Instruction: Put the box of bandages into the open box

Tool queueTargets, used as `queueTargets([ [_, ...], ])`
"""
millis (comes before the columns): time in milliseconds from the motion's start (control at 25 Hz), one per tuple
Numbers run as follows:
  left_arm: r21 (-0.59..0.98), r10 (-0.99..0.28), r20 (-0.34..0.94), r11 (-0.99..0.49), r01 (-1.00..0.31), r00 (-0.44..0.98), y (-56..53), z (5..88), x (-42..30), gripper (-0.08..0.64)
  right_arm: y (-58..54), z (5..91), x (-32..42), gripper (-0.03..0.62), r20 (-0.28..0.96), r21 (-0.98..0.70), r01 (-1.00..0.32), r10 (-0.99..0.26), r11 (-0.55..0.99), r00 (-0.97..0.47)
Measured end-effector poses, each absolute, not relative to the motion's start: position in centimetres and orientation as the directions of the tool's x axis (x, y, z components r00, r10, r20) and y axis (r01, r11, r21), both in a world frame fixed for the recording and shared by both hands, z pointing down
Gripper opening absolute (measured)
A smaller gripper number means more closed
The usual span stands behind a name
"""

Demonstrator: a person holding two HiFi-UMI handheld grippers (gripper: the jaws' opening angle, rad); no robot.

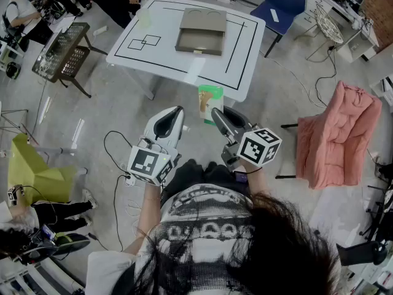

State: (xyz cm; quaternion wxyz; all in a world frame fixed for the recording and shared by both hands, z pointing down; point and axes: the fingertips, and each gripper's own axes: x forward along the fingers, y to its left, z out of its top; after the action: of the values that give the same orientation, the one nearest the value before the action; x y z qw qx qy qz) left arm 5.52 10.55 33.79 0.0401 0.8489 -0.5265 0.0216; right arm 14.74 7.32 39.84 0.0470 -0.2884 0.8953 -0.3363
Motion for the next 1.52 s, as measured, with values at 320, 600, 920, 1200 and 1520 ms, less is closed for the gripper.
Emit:
queueTargets([
  [320,0.043,-0.894,0.09,-0.437,-0.898,0.439,9.8,34.5,6.4,0.0,6.6,40.7,15.3,0.1,0.119,-0.621,-0.486,-0.539,0.615,-0.834],
  [600,0.039,-0.903,0.091,-0.418,-0.908,0.42,9.3,34.6,7.1,0.0,6.4,41.0,16.0,0.1,0.122,-0.628,-0.468,-0.515,0.622,-0.848],
  [920,0.045,-0.909,0.11,-0.4,-0.916,0.402,9.1,35.8,9.4,0.0,6.5,41.4,17.4,0.1,0.107,-0.6,-0.425,-0.458,0.678,-0.882],
  [1200,0.026,-0.909,0.128,-0.397,-0.918,0.397,8.4,35.8,9.7,0.0,5.2,42.1,17.6,0.1,0.111,-0.615,-0.421,-0.455,0.667,-0.883],
  [1520,0.044,-0.909,0.135,-0.392,-0.919,0.395,5.6,36.8,5.9,0.0,1.6,42.9,14.7,0.1,0.123,-0.629,-0.439,-0.475,0.642,-0.871],
])
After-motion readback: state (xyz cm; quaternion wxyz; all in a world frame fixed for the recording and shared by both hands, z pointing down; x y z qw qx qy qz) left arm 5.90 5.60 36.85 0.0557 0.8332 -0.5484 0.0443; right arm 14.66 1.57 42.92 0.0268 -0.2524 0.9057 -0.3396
